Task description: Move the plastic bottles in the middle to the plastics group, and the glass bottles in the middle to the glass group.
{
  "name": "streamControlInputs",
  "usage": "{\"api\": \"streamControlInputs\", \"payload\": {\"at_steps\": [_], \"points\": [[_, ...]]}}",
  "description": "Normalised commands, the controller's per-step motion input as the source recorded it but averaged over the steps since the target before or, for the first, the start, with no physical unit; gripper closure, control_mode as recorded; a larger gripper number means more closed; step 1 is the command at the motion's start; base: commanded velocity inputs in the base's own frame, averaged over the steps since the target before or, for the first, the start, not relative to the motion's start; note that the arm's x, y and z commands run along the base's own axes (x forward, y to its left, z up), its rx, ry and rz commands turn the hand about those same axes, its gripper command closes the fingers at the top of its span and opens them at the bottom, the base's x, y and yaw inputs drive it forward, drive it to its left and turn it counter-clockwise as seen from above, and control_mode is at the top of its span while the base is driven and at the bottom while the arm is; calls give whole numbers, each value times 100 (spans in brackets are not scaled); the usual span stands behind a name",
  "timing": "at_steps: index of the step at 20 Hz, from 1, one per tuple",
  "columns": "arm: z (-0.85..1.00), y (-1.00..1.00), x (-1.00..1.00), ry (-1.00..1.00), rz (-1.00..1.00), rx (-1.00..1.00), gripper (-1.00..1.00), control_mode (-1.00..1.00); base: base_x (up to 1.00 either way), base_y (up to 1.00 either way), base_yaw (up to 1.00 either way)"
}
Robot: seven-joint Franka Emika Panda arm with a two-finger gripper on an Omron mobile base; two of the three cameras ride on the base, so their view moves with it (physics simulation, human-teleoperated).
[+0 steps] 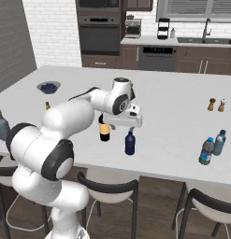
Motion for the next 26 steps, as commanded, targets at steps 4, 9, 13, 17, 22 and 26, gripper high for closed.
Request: {"api": "streamControlInputs", "payload": {"at_steps": [4, 9, 13, 17, 22, 26], "points": [[-30, -18, 28, -2, 3, 3, -100, -100, 0, 0, 0], [-31, -20, 16, -9, 0, 0, -100, -100, 0, 0, 0], [-29, -13, 22, -7, 3, 0, -100, -100, 0, 0, 0], [-28, -3, 25, -3, 2, 0, -100, -100, 0, 0, 0], [-3, 0, -7, 0, 0, 2, -100, -100, 0, 0, 0], [-13, 0, -1, 0, 0, 1, -100, -100, 0, 0, 0]]}}
